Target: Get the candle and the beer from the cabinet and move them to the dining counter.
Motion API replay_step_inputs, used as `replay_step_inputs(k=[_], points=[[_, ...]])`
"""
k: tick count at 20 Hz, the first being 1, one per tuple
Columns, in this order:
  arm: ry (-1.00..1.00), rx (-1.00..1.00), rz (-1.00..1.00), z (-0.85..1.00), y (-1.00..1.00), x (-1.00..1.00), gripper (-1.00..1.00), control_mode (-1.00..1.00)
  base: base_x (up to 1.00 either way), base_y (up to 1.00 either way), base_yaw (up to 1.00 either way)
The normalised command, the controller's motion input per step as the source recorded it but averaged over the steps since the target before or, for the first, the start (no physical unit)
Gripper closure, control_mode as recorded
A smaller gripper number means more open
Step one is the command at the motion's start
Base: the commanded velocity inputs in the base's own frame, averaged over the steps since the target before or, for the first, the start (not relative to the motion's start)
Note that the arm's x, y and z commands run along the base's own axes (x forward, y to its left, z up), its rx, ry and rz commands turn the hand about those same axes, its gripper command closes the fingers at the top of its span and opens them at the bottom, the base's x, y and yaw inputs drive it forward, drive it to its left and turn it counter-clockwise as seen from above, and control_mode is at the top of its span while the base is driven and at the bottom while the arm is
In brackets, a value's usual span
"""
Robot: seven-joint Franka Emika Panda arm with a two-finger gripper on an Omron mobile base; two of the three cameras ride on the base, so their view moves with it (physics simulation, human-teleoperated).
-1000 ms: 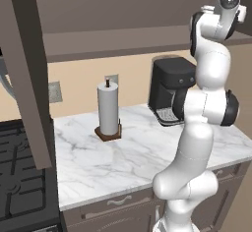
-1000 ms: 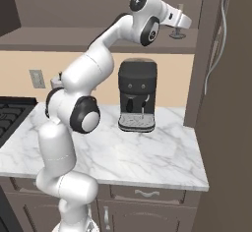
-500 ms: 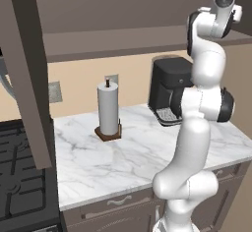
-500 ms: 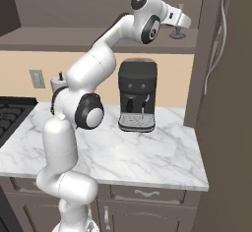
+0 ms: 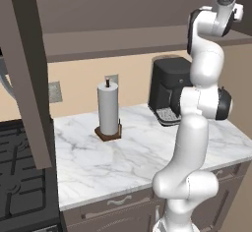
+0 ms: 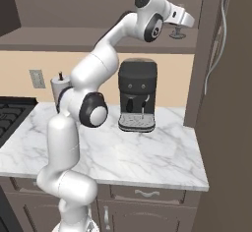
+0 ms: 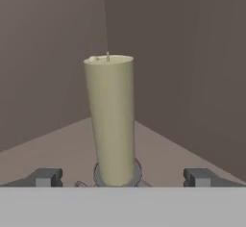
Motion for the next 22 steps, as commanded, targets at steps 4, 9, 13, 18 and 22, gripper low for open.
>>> replay_step_inputs(k=[4,9,13,18,22], points=[[0.0,0.0,0.0,-0.01,-0.05,0.0,-1.0,-1.0,0.0,0.0,0.0],[0.0,0.0,0.0,-0.02,0.0,0.03,-1.0,-1.0,0.0,0.0,0.0],[0.0,0.0,0.0,-0.08,0.0,0.12,-1.0,-1.0,0.0,0.0,0.0],[0.0,0.0,0.0,-0.09,0.0,0.09,-1.0,-1.0,0.0,0.0,0.0],[0.0,0.0,0.0,-0.1,-0.01,0.01,-1.0,-1.0,0.0,0.0,0.0]])
